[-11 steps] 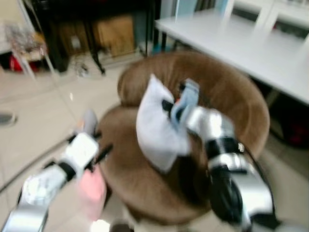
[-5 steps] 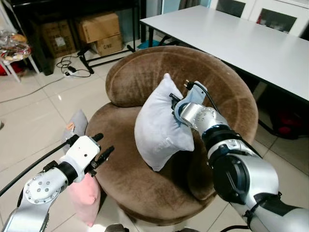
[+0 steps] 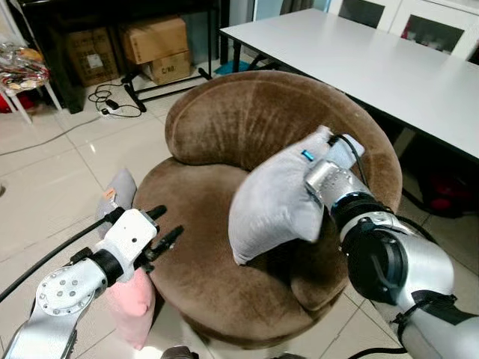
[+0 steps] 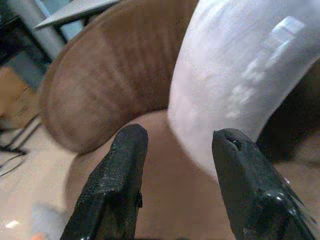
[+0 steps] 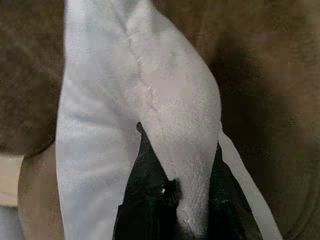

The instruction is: Move the pillow to the sofa from floor

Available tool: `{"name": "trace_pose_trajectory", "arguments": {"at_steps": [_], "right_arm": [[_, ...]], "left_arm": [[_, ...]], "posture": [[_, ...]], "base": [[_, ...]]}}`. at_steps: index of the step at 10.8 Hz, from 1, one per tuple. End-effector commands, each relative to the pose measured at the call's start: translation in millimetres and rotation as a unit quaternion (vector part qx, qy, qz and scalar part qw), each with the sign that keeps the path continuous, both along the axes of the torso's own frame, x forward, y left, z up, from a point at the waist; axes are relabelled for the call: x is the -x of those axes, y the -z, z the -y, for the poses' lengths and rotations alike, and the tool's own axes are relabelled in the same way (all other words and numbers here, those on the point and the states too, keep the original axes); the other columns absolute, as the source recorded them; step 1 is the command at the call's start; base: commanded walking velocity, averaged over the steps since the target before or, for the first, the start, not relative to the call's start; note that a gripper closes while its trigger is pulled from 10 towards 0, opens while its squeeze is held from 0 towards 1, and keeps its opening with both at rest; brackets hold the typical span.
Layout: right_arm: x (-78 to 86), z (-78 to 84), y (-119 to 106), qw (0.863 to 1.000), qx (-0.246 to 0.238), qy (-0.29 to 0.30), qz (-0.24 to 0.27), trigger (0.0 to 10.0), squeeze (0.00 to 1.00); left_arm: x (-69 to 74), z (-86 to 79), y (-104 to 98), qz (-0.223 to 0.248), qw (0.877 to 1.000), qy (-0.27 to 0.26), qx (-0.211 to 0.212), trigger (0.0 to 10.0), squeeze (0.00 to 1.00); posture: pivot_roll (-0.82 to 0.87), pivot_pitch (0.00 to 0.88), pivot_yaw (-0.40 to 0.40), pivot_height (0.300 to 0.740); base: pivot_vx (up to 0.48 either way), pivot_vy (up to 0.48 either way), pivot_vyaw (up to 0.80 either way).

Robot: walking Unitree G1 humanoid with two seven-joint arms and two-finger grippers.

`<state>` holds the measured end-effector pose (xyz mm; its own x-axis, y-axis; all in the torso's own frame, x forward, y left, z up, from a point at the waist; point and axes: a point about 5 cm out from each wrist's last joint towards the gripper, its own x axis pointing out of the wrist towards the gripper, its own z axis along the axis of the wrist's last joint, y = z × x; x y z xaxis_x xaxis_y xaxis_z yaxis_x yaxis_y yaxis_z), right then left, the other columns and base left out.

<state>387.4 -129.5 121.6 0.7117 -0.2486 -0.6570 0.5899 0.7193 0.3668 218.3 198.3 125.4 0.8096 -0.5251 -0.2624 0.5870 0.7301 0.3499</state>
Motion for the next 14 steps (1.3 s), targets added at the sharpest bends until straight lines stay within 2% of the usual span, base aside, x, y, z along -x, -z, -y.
{"name": "trace_pose_trajectory", "arguments": {"at_steps": [1, 2, 3, 4, 5, 6, 8, 9, 10, 11, 13, 14], "right_arm": [[-5.5, 6.7, -12, 1.0, 0.0, 0.022, 0.021, 10.0, 0.69], [-5.8, 6.1, -12, 0.999, -0.008, 0.018, 0.025, 10.0, 1.0], [-5.8, 4.8, -11, 0.999, -0.017, 0.014, 0.027, 10.0, 1.0], [-5.7, 7.9, -11, 0.999, -0.005, 0.013, 0.031, 10.0, 1.0], [-5.9, 16.9, -11, 0.999, 0.026, 0.014, 0.037, 10.0, 1.0], [-5.9, 26.2, -11, 0.999, 0.033, 0.013, 0.041, 10.0, 1.0], [-4.0, 43.2, -9, 0.998, 0.05, 0.025, 0.042, 10.0, 1.0], [-1.7, 58.2, -7, 0.996, 0.068, 0.041, 0.04, 10.0, 1.0], [-1.9, 67.8, -10, 0.993, 0.108, 0.021, 0.051, 10.0, 1.0], [-4.4, 66.7, -13, 0.988, 0.134, -0.016, 0.077, 10.0, 1.0], [-6.1, 49.5, -15, 0.961, 0.176, -0.15, 0.149, 10.0, 1.0], [10.3, 30.3, -13, 0.932, 0.177, -0.231, 0.217, 10.0, 1.0]], "left_arm": [[2.9, -0.6, -2, -0.011, 1.0, 0.007, 0.016, 10.0, 0.0], [4.3, -1.3, -1, -0.017, 1.0, 0.007, 0.017, 10.0, 0.0], [5.4, -1.9, 0, -0.02, 1.0, 0.005, 0.017, 10.0, 0.0], [6.6, -1.6, 0, -0.023, 0.999, 0.006, 0.023, 10.0, 0.0], [8.9, 0.1, -2, -0.032, 0.999, 0.015, 0.041, 10.0, 0.0], [10.0, 2.0, -3, -0.041, 0.997, 0.022, 0.06, 10.0, 0.0], [8.3, 1.9, -1, -0.044, 0.997, 0.027, 0.06, 10.0, 0.0], [7.3, 3.2, -1, -0.054, 0.996, 0.036, 0.069, 10.0, 0.0], [5.2, 5.3, -5, -0.064, 0.993, 0.041, 0.092, 10.0, 0.0], [5.1, 5.4, -6, -0.066, 0.991, 0.041, 0.106, 10.0, 0.0], [0.1, 3.9, -10, -0.032, 0.991, 0.003, 0.133, 10.0, 0.0], [-6.5, 1.3, -3, -0.018, 0.99, -0.063, 0.126, 10.0, 0.0]], "posture": [[0.1, 0.0, -0.07, 0.74], [0.1, 0.0, -0.075, 0.74], [0.11, 0.0, -0.08, 0.74], [0.11, 0.0, -0.082, 0.74], [0.11, 0.0, -0.082, 0.74], [0.1, 0.0, -0.082, 0.74], [0.09, 0.0, -0.074, 0.74], [0.09, 0.0, -0.074, 0.74], [0.09, 0.0, -0.075, 0.74], [0.08, 0.0, -0.077, 0.74], [0.06, 0.0, -0.074, 0.74], [0.04, 0.0, -0.066, 0.74]], "base": [[0.0, 0.0, 0.0], [0.0, 0.0, 0.0], [0.0, 0.0, 0.0], [0.0, 0.0, 0.0], [0.0, 0.0, 0.0], [0.0, 0.0, 0.0], [0.0, 0.0, 0.0], [0.0, 0.0, 0.0], [0.0, 0.0, 0.0], [0.0, 0.0, 0.0], [0.0, 0.0, 0.0], [0.0, 0.0, 0.0]]}}
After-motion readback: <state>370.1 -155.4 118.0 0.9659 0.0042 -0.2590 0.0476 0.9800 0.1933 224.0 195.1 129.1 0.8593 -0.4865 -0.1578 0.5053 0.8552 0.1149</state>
